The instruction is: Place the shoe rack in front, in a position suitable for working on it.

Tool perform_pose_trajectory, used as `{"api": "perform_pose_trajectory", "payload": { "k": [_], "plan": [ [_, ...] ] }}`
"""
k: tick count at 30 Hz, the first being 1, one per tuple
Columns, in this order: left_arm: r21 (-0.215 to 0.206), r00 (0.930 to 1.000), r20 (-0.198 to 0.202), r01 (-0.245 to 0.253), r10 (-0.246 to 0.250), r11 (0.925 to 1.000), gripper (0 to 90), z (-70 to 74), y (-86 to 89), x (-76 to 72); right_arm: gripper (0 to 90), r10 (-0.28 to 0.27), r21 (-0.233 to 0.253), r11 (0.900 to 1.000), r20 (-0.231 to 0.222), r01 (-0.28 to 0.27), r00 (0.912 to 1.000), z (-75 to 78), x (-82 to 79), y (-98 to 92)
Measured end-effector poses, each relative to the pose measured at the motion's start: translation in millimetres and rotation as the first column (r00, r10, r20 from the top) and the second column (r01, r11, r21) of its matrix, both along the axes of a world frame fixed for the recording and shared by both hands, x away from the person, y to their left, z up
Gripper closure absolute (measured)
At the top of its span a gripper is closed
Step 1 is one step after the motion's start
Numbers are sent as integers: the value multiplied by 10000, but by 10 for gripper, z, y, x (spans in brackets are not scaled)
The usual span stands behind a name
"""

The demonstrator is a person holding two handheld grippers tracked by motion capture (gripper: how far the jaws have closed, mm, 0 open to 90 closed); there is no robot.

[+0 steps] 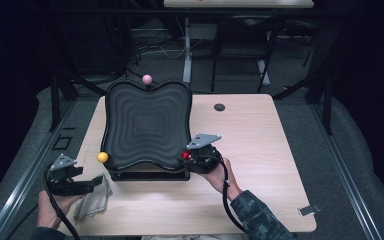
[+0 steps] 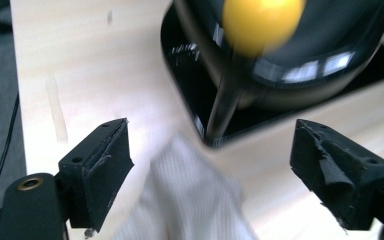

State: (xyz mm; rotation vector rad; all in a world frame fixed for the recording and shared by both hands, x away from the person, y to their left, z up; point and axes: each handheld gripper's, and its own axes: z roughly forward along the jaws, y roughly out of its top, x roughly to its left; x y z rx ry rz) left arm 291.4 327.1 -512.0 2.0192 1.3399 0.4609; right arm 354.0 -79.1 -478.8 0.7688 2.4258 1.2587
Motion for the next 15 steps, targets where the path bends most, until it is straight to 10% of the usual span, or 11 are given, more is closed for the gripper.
{"api": "perform_pose_trajectory", "payload": {
  "k": [11,15],
  "plan": [
    [7,9945,-911,-508,507,9987,159,-285,140,-91,603,-5,-27,10000,-7,5,10000,2,1,6],
    [908,9911,-1269,-297,412,9954,168,-350,11,-28,603,-11,-36,10000,-1,11,10000,2,-3,4]
  ]
}}
